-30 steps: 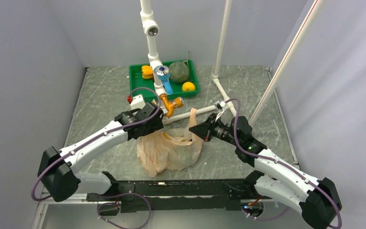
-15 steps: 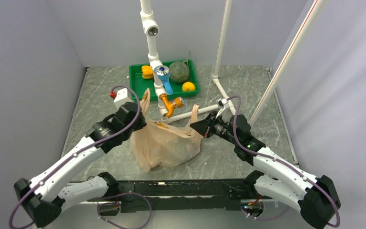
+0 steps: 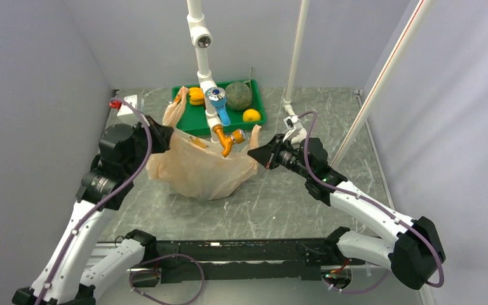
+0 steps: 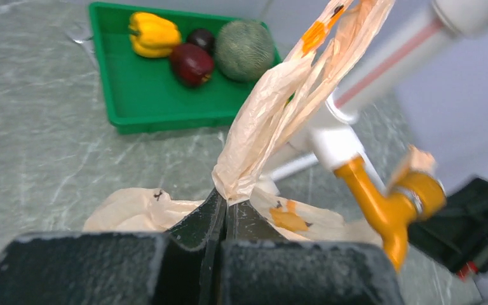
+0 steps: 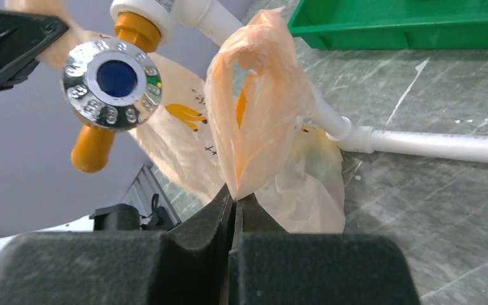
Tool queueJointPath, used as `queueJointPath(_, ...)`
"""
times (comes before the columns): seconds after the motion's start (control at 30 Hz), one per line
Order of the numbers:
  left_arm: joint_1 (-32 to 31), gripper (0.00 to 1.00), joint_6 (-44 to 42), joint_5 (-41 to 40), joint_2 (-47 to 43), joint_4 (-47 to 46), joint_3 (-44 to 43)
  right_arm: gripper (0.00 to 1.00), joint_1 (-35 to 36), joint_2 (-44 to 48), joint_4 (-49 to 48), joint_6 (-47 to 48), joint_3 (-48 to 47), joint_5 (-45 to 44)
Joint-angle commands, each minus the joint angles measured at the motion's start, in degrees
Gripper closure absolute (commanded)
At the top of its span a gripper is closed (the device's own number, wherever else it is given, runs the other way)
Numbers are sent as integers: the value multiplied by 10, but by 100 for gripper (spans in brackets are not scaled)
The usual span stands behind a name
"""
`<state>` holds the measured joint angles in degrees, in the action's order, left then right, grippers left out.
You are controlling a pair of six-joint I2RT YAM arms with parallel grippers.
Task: Take the fake fruits out of the plastic bag
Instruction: Untie the plastic bag at the center of the board.
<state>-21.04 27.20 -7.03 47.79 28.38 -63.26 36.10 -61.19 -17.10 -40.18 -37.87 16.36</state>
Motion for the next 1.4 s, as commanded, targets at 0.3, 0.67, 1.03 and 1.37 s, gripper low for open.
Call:
queueJointPath(0.3,4,100,26,264,-257,-55,221,61,36,103,197,105,42,45)
queueJointPath(0.67,4,100,32,273,-317,-66,244,13,211,145,412,196,-171,-115)
queueJointPath(1.03,4,100,24,267,-328,-27,217,24,233,-15,317,273,-267,-47)
queueJointPath(1.37,4,100,22,284,-332,-21,217,49,295,-127,226,276,-249,-112)
